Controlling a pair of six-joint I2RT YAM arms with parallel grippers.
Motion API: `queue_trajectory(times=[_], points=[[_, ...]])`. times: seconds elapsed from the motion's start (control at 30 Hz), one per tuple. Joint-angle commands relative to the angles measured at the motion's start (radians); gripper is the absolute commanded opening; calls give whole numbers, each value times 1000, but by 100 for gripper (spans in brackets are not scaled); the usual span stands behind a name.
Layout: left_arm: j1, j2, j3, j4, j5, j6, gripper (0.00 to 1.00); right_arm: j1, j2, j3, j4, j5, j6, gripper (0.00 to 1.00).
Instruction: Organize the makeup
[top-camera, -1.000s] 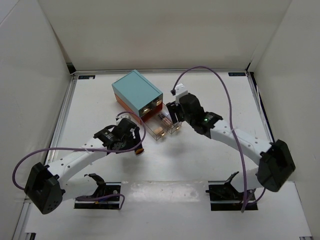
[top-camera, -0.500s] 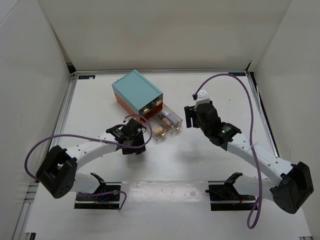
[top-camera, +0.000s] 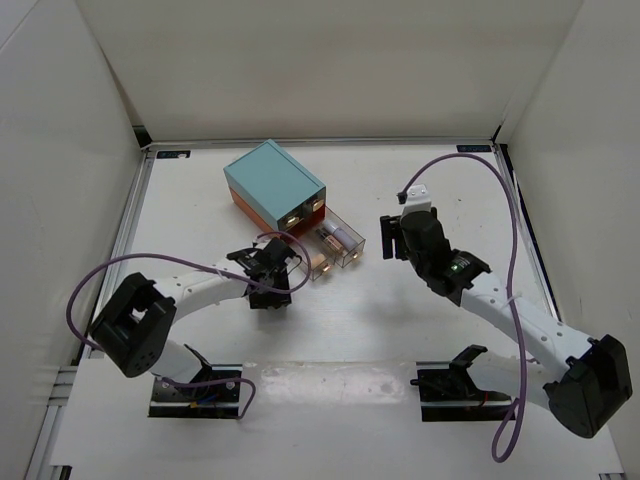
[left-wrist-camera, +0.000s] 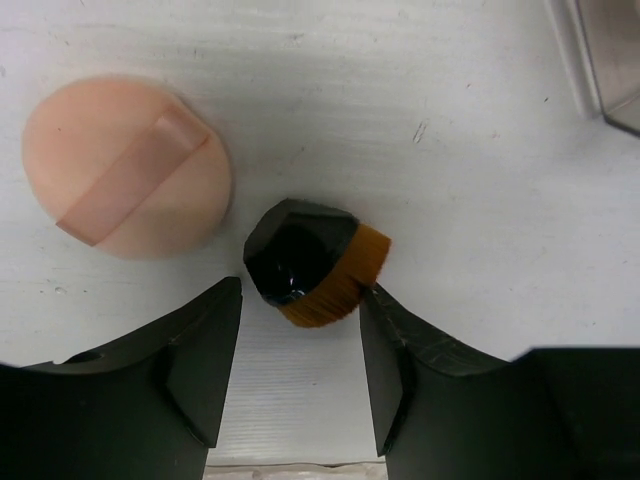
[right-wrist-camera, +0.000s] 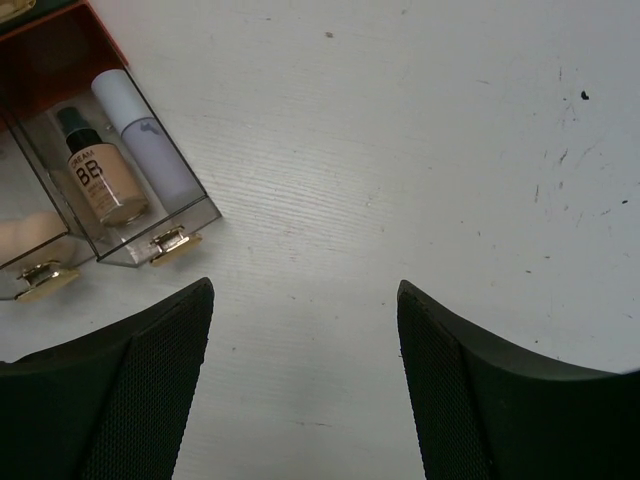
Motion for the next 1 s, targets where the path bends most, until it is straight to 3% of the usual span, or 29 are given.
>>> queue_trajectory(times=[0.0,0.2,0.3,0.4,0.5,0.77,0.97], points=[[-5,-3,47,10,-63,-4,61,-4,-33,-12,16,24,16,77],[-7,71,91,-5,-92,10,60,-7,-45,-16,10,14,10,76],[-5,86,96,-18,-90,11,50,-7,-52,-14,7,17,4,76],[-11,68,93,-24,-74,11,33,-7,-64,-19,10,17,4,76],[-13,31,97,-42,-66,11,27,-7,-73,-23,10,24,4,76],[-24,-24,271,22,-100,88,32,-13,-88,-23,8,24,-16,76],[-8,151,491,50,-156,119,35,-27,-88,-20,4,36,-20,76]])
